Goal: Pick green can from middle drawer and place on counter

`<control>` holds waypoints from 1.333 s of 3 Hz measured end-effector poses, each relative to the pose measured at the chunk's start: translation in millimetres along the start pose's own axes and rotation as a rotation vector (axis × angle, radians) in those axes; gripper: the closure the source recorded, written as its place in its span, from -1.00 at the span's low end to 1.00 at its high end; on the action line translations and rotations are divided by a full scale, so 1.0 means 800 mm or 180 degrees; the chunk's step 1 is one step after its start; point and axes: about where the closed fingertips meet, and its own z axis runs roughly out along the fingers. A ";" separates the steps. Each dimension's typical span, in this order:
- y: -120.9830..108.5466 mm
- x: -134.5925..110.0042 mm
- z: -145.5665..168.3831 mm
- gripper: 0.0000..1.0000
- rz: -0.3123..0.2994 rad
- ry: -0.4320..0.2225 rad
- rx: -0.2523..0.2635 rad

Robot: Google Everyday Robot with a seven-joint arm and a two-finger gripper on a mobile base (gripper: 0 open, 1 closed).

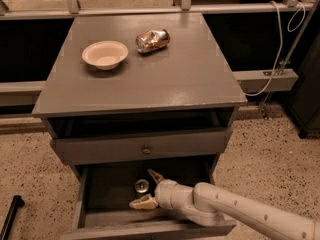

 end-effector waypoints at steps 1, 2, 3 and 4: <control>0.002 0.009 0.015 -0.20 0.0081 -0.0014 -0.0013; 0.002 0.007 0.017 0.27 0.0154 -0.0191 -0.0037; -0.020 -0.051 -0.025 0.73 -0.0006 -0.0625 -0.0043; -0.056 -0.110 -0.086 1.00 -0.0226 -0.0886 -0.0109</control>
Offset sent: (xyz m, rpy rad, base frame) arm 0.0006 0.0089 -0.0043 0.1816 0.0168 -0.0023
